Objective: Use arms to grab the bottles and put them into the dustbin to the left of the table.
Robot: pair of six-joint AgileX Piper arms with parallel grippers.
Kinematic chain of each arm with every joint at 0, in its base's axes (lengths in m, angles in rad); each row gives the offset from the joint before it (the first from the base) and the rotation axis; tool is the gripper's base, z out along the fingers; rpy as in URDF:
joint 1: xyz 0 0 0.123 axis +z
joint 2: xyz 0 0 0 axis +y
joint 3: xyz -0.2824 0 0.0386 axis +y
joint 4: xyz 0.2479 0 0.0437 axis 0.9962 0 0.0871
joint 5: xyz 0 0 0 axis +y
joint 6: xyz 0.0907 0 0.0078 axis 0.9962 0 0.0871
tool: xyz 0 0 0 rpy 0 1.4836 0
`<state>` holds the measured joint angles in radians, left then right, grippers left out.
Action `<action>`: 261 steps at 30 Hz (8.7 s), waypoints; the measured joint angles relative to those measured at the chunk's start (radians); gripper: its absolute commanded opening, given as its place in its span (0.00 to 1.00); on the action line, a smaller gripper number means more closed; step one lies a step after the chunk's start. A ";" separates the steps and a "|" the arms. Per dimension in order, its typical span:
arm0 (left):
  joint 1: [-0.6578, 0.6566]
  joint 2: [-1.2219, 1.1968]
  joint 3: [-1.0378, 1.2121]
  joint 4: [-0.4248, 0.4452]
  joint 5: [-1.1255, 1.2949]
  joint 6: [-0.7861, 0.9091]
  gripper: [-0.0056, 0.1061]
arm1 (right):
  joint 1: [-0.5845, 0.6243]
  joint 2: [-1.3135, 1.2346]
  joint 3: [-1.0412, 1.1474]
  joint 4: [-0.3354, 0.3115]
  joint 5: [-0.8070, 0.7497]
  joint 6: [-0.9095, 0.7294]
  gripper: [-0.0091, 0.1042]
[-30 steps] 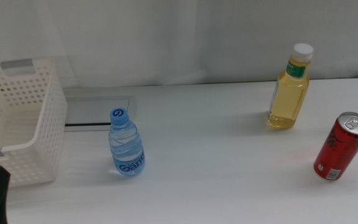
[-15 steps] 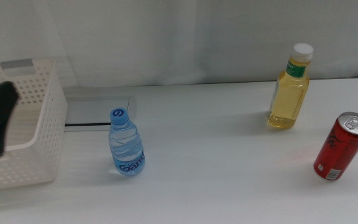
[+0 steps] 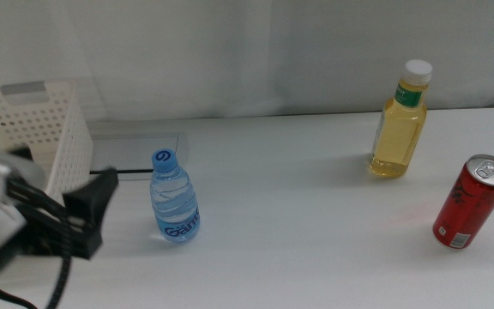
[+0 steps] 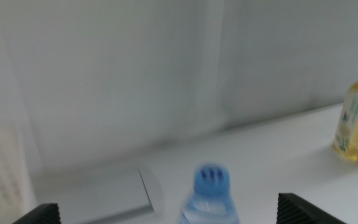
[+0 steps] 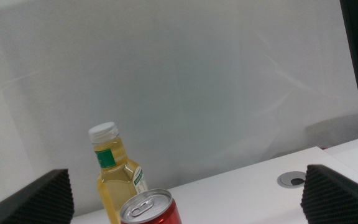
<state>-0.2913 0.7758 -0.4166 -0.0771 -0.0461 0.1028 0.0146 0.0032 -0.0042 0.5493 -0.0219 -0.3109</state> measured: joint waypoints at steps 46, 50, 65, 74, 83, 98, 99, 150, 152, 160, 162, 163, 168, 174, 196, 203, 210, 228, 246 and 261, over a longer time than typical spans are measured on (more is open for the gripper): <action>-0.162 1.101 -0.038 -0.074 -0.949 -0.132 0.85 | 0.000 0.000 0.000 0.011 -0.006 0.000 0.99; -0.162 1.109 -0.038 -0.084 -0.949 -0.144 0.78 | 0.000 0.000 0.000 0.018 -0.008 0.000 0.99; -0.162 0.951 -0.083 -0.110 -0.798 -0.112 0.03 | 0.000 0.000 0.000 0.022 -0.008 0.000 0.99; -0.057 0.631 -0.342 -0.316 -0.331 0.301 0.03 | 0.000 0.000 0.000 0.022 -0.012 0.000 0.99; 0.291 0.489 -0.642 -0.447 0.225 0.516 0.03 | 0.000 0.000 0.000 0.022 -0.012 0.000 0.99; 0.509 0.580 -0.726 0.023 0.608 -0.003 0.03 | 0.000 0.000 0.000 0.024 -0.013 0.000 0.99; 0.511 0.599 -0.726 0.053 0.618 -0.034 0.03 | 0.000 0.000 0.000 0.024 -0.013 0.000 0.99; 0.511 0.845 -0.895 0.052 0.513 -0.103 0.51 | 0.000 0.000 0.000 0.026 -0.013 0.000 0.99; 0.511 0.797 -0.910 0.052 0.529 -0.103 0.19 | 0.000 0.000 0.000 0.026 -0.013 0.000 0.99; 0.496 0.560 -0.919 0.052 0.591 -0.093 0.02 | 0.000 0.000 0.000 0.026 -0.013 0.000 0.99; 0.463 0.495 -0.919 0.052 0.605 -0.083 0.02 | 0.000 0.000 0.000 0.026 -0.013 0.000 0.99; 0.444 0.467 -0.915 0.052 0.605 -0.074 0.02 | 0.000 0.000 0.000 0.026 -0.013 0.000 0.99; 0.305 0.293 -0.824 0.052 0.551 -0.041 0.02 | 0.000 0.000 0.000 0.026 -0.013 0.000 0.99; 0.086 0.069 -0.553 0.052 0.455 0.005 0.02 | 0.000 0.000 0.000 0.026 -0.013 0.000 0.99; -0.084 -0.256 -0.145 -0.003 0.537 -0.002 0.72 | 0.000 0.000 0.000 0.034 0.002 0.000 0.99; -0.143 -0.256 -0.144 -0.003 0.544 -0.002 0.72 | 0.000 0.002 -0.179 -0.007 0.184 -0.023 0.99; -0.178 -0.256 -0.142 -0.003 0.545 -0.002 0.72 | 0.000 0.202 -0.435 -0.110 0.383 -0.028 0.99; -0.181 -0.256 -0.142 -0.003 0.551 -0.003 0.72 | 0.002 0.802 -0.465 -0.102 0.363 -0.024 0.99; -0.181 -0.256 -0.142 -0.003 0.551 -0.008 0.72 | 0.278 0.850 -0.147 -0.054 -0.125 -0.072 0.99; -0.181 -0.256 -0.140 -0.003 0.556 -0.008 0.69 | 0.278 1.037 -0.117 -0.036 -0.360 -0.011 0.99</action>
<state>-0.4726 0.5199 -0.5567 -0.0804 0.5097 0.0952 0.2928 1.0404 -0.1213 0.5137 -0.3820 -0.3214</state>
